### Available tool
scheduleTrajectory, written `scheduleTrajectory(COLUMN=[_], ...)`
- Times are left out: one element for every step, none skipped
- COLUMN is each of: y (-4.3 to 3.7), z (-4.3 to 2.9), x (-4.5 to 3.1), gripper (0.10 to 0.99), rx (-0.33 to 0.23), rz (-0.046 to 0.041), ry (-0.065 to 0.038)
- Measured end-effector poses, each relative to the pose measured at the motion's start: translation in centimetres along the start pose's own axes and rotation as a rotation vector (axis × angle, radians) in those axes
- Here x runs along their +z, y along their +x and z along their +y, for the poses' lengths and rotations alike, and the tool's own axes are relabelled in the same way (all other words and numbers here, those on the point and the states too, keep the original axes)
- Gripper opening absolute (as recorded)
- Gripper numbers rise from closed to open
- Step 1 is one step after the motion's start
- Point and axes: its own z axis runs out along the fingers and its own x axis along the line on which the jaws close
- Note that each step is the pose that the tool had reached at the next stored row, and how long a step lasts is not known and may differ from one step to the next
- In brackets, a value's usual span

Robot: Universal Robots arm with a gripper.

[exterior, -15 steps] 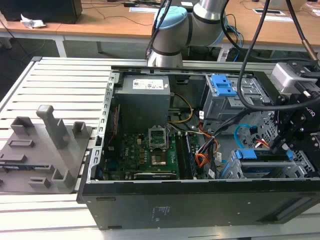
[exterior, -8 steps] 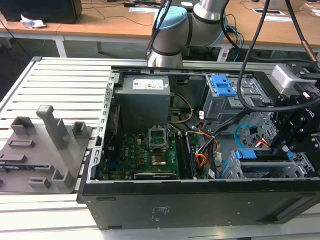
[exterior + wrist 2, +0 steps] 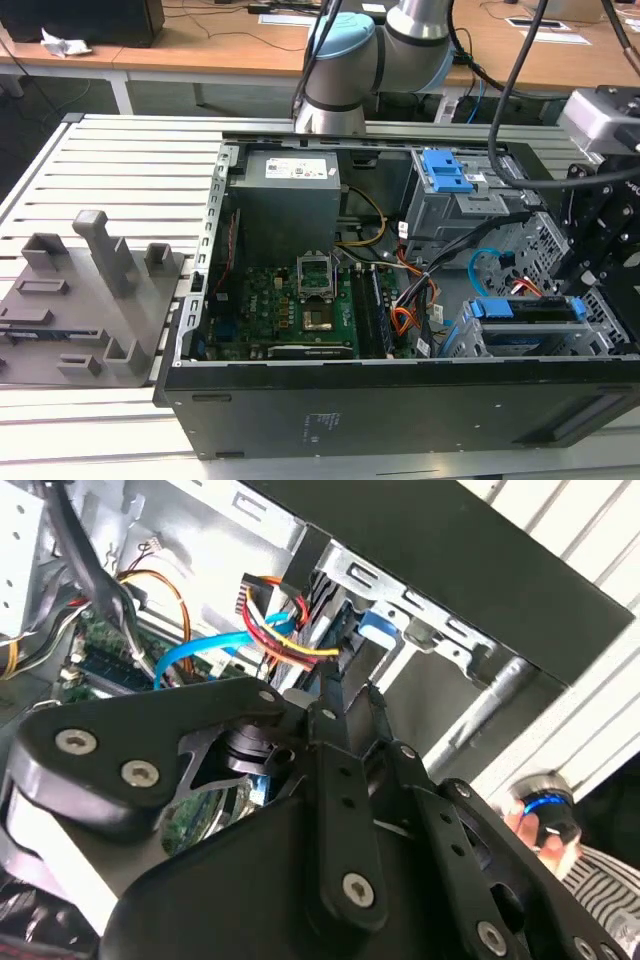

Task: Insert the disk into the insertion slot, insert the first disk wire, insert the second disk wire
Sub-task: 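Insert the first disk wire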

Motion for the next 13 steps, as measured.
scheduleTrajectory(y=[-0.05, -0.04, -0.03, -0.02, -0.02, -0.02, -0.03, -0.02, -0.01, -0.01, 0.00, 0.00, 0.01], z=[0.01, 0.02, 0.02, 0.03, 0.03, 0.03, 0.12, 0.43, 0.56, 0.75, 1.10, 1.48, 1.63], x=[-0.37, -0.54, -0.79, -0.97, -1.02, -1.02, -1.05, -1.03, -1.03, -1.02, -1.01, -0.99, -0.98], gripper=[0.239, 0.176, 0.114, 0.106, 0.106, 0.106, 0.106, 0.106, 0.106, 0.106, 0.106, 0.106, 0.106], rx=[0.000, 0.000, 0.000, 0.000, 0.000, 0.000, 0.000, 0.000, 0.000, 0.000, 0.000, 0.000, 0.000], rz=[0.0001, 0.0003, 0.0003, 0.0003, 0.0000, -0.0001, 0.0005, 0.0003, 0.0003, 0.0003, 0.0003, 0.0003, 0.0003], ry=[0.000, 0.000, 0.000, 0.000, 0.000, 0.000, 0.000, 0.000, 0.000, 0.000, 0.000, 0.000, 0.000])
